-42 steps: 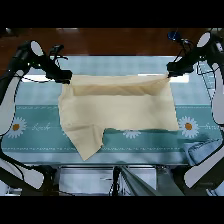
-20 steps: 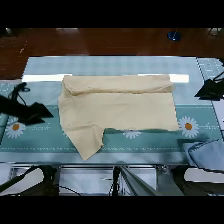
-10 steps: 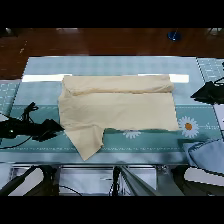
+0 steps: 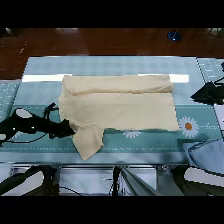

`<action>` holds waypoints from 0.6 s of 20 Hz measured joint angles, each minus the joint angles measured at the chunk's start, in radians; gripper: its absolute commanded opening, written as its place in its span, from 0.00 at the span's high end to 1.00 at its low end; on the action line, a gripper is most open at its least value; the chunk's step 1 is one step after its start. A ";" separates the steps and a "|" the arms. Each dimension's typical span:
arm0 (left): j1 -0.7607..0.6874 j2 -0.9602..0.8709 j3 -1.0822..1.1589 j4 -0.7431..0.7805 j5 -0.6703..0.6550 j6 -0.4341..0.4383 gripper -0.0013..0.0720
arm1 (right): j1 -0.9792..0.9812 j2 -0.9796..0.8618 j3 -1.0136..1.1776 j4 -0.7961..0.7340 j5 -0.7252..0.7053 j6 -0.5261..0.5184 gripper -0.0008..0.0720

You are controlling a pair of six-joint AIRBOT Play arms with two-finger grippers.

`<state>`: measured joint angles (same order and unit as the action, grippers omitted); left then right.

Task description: Fold the shirts.

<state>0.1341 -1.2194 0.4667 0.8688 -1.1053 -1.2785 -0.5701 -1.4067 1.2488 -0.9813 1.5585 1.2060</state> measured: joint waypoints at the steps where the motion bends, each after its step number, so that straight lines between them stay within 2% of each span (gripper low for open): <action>1: -0.013 -0.006 0.001 -0.008 0.015 -0.009 0.96 | 0.000 0.008 0.000 -0.006 0.003 0.000 0.53; 3: -0.026 -0.010 0.001 -0.009 0.023 -0.013 0.96 | 0.000 0.027 0.000 -0.045 0.004 0.003 0.48; 4: -0.029 -0.010 0.001 -0.007 0.024 -0.012 0.96 | -0.002 0.036 0.000 -0.071 0.005 0.011 0.35; 5: -0.032 -0.010 0.000 -0.005 0.025 -0.007 0.96 | -0.004 0.044 -0.004 -0.094 0.007 0.017 0.26; 12: -0.031 0.024 -0.001 0.026 0.044 0.041 0.96 | -0.019 0.067 -0.182 -0.126 0.030 0.023 0.28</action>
<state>0.1028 -1.1954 0.4656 0.8951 -1.0611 -1.2373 -0.5888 -1.3396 1.0664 -1.1076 1.5883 1.2293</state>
